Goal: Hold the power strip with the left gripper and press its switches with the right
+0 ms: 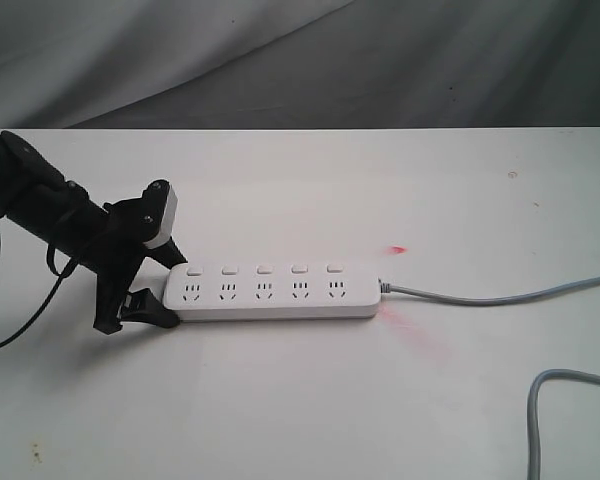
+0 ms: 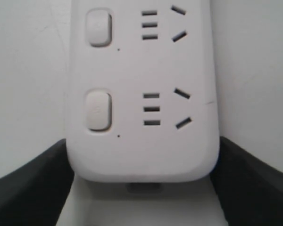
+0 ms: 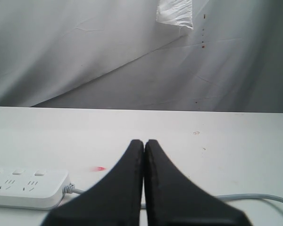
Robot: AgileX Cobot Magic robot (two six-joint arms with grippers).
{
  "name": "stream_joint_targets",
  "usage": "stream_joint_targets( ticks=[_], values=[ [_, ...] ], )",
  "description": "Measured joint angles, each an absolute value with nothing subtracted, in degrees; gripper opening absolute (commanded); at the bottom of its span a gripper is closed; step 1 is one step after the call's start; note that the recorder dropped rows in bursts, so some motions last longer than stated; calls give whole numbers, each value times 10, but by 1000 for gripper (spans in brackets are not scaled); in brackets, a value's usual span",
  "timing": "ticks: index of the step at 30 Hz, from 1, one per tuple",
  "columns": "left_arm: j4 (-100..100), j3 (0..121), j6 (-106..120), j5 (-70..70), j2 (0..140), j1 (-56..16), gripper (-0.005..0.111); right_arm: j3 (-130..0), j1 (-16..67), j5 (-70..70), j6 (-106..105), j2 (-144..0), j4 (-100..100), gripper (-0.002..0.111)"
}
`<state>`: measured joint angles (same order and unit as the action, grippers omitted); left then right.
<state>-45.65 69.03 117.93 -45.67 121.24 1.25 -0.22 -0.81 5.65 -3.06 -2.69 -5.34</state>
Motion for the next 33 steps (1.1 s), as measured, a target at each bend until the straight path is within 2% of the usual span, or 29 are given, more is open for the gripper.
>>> stream_joint_targets(
  ticks=[8,13,27,33],
  values=[
    [-457,690,1179,-457,1212,13,46,-9,-8,75,-31,-27,-53,0],
    [-457,690,1179,-457,1212,13,46,-103,-8,166,-31,-46,-23,0],
    [-457,690,1179,-457,1212,13,46,-418,-2,233,-31,-411,35,0],
    [-457,690,1179,-457,1212,13,46,-451,84,240,-31,-534,0,0]
  ],
)
